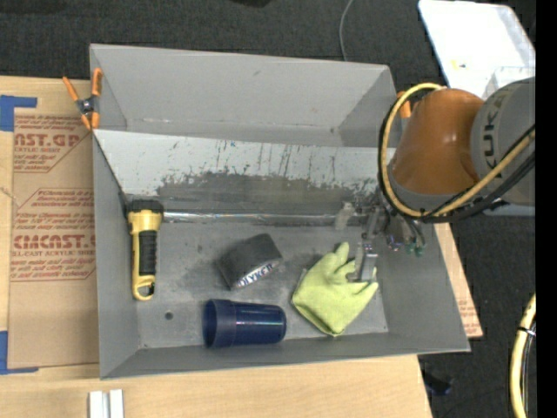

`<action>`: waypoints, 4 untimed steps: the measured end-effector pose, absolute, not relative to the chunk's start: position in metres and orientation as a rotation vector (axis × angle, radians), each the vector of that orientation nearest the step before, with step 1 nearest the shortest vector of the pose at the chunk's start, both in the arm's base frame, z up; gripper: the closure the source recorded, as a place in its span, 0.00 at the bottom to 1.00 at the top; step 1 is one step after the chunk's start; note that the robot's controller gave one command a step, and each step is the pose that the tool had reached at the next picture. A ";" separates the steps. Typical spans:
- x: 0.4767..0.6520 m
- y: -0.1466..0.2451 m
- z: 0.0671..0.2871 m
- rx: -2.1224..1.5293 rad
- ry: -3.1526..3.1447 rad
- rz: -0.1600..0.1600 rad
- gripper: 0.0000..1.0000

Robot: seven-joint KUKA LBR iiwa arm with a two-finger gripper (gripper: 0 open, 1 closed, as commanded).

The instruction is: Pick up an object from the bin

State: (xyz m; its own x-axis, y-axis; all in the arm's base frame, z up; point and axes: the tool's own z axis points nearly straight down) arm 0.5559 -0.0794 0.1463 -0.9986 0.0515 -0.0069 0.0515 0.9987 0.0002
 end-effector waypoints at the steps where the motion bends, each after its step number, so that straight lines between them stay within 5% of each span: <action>1: 0.552 -0.080 0.106 -0.074 3.126 -0.004 0.00; 2: 0.523 -0.070 0.070 0.037 3.139 0.002 1.00; 3: 0.523 -0.070 0.070 0.037 3.139 0.001 1.00; 4: 0.526 -0.071 0.127 0.037 3.145 0.003 1.00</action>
Offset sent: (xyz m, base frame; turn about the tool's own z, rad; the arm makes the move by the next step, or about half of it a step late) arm -0.0329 0.0086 -0.0763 -0.0272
